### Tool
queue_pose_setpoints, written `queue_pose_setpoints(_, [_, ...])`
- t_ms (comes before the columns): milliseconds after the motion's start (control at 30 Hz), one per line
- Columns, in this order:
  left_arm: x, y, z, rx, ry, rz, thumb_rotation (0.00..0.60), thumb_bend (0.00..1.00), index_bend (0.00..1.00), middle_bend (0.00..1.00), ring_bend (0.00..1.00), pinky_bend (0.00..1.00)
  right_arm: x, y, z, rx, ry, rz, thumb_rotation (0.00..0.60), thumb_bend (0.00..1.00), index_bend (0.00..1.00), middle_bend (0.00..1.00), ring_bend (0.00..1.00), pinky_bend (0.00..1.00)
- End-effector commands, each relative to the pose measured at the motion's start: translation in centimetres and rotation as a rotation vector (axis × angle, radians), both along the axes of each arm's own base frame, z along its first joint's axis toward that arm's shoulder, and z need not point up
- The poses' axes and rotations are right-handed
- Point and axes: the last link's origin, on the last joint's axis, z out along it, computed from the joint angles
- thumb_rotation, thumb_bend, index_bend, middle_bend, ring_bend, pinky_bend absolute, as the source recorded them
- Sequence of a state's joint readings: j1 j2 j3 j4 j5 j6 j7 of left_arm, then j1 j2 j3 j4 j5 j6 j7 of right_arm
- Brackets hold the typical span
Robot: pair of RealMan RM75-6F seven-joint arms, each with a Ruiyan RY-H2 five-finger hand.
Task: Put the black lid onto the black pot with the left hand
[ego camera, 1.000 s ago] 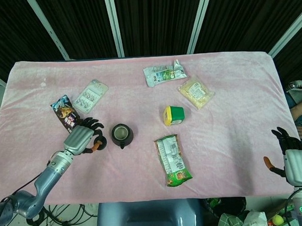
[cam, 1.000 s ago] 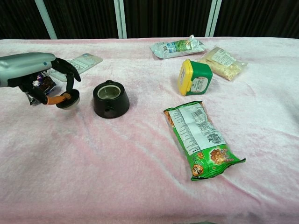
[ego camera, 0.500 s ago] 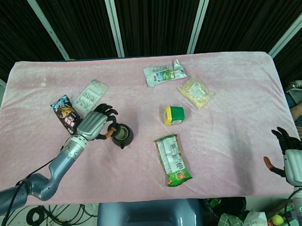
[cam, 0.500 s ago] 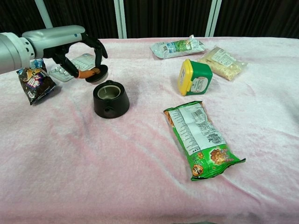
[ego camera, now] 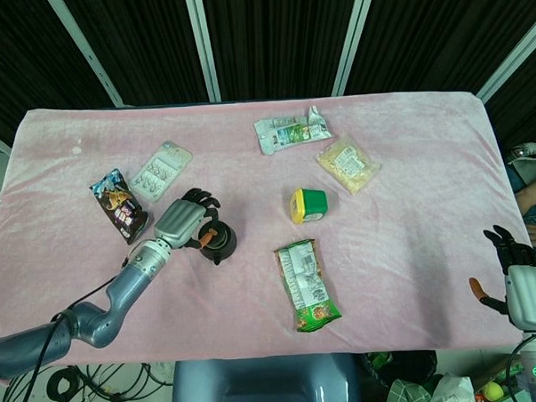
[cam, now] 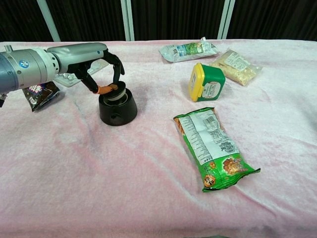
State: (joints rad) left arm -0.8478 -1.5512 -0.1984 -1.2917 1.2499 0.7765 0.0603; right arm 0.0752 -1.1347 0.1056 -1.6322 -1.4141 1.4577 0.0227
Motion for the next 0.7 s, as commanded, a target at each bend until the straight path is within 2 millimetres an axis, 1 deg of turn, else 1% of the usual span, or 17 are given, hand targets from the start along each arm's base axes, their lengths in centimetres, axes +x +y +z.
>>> queue_pose_setpoints(33, [-0.1,0.1,-0.2,-0.002,0.010,0.002,0.600,0.42,0.63,0.24,0.11,0.09,0.0,0.0,0.0,0.000,0.000,0.000,0.600,0.22,0.17,0.10,0.22,0.18])
queue_pose_setpoints(233, [-0.2,0.1,-0.9,-0.011,0.029,0.006,0.600,0.42,0.63,0.24,0.11,0.09,0.0,0.0,0.0,-0.001,-0.001,0.001,0.600,0.22,0.17,0.10,0.22,0.18])
queue_pose_setpoints(700, [-0.4,0.0,-1.6,-0.024,0.058,0.004,0.600,0.42,0.63,0.24,0.11,0.09,0.0,0.0,0.0,0.001,-0.003,0.000,0.600,0.23,0.17,0.10,0.22,0.18])
